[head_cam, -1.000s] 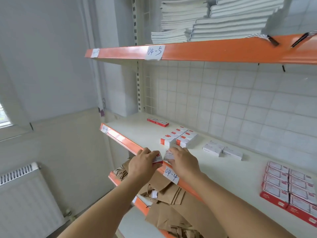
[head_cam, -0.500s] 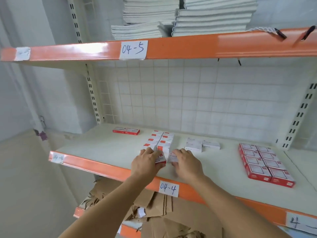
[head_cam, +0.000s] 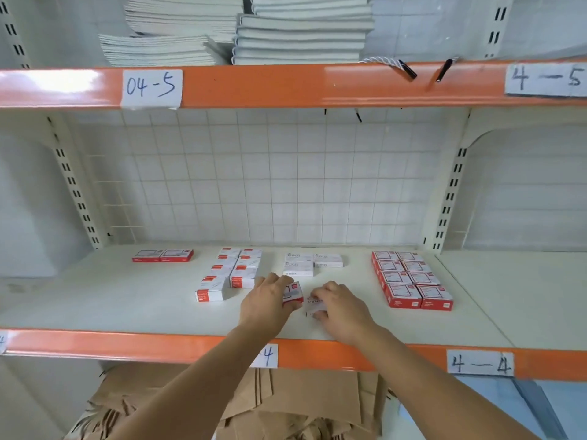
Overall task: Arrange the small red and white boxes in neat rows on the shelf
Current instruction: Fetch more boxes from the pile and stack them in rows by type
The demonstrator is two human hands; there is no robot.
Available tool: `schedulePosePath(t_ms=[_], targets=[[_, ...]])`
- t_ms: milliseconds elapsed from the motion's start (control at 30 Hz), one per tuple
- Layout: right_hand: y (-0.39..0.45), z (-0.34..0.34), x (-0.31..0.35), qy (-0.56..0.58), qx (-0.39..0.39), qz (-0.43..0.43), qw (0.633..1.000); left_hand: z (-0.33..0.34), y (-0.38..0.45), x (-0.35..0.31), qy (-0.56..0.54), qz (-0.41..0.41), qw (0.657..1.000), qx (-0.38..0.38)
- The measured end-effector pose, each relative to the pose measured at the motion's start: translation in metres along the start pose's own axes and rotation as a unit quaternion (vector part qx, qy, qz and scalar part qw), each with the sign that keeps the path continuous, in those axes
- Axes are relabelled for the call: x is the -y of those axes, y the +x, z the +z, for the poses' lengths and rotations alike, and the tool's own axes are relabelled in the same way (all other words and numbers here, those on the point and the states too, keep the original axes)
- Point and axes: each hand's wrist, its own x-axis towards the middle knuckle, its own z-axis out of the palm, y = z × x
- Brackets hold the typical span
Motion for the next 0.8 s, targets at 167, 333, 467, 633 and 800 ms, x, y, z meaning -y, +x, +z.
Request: schedulePosePath(t_ms=[167, 333, 467, 633, 800], targets=[[-0.006, 0.000, -0.016, -0.003, -0.020, 0.027, 0.999, 0.007, 0.001, 0.000, 0.027, -0.010, 0.999, 0.039], [-0.006, -0.005, -0.029, -0.033, -0.054, 0.063, 0.996, 0.009, 0.013, 0.001, 0.013, -0.004, 0.997, 0.073], [-0.001, -0.007, -0.034, -0.027, -0.065, 0.080, 0.994, 0.009, 0.024, -0.002, -0.006, 0.005, 0.999, 0.047], [0.013, -0.006, -0.036, -0.024, -0.079, 0.100, 0.992, 0.014, 0.040, -0.004, 0.006, 0.028, 0.999, 0.029], [0.027, -0.003, -0.039, -0.025, -0.089, 0.118, 0.989, 0.020, 0.056, 0.004, 0.020, 0.028, 0.998, 0.047]])
